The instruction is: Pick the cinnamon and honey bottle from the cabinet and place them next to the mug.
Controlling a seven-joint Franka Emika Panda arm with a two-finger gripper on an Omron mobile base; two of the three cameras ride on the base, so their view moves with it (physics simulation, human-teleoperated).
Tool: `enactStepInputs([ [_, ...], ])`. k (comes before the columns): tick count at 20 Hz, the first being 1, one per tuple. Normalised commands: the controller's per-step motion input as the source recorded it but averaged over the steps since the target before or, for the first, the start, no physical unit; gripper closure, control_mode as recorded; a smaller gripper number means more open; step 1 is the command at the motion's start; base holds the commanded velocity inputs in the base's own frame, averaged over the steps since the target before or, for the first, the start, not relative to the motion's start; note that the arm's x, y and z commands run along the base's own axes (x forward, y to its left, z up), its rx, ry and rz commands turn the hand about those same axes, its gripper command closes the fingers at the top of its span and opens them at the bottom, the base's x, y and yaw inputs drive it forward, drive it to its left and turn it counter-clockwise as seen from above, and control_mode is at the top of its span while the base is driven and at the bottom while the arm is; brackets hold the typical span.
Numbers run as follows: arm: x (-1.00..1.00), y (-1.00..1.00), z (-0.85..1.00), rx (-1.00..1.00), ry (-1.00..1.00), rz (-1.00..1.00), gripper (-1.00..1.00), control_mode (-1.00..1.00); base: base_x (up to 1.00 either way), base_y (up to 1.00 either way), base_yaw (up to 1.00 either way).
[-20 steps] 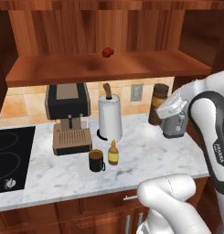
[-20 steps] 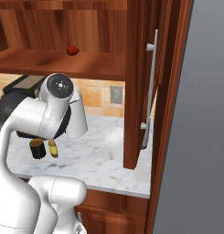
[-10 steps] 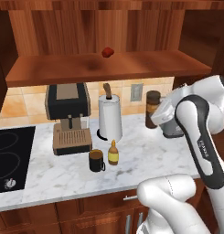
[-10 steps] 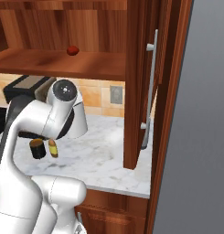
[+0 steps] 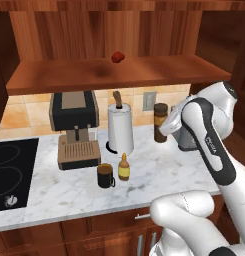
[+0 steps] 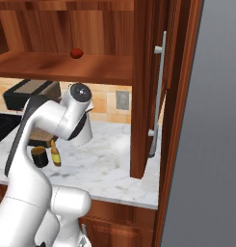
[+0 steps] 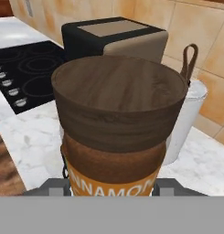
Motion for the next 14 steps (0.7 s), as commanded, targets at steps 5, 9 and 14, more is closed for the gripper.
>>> enactStepInputs([
  [5, 0.27, 0.00, -0.66, 0.00, 0.00, 0.06, 1.00, -1.00, 0.00, 0.00, 0.00],
  [9, 0.39, 0.00, -0.66, 0.00, -0.03, 0.07, 1.00, -1.00, 0.00, 0.00, 0.00],
  [14, 0.37, 0.01, -0.66, 0.00, -0.05, 0.08, 1.00, -1.00, 0.00, 0.00, 0.00],
])
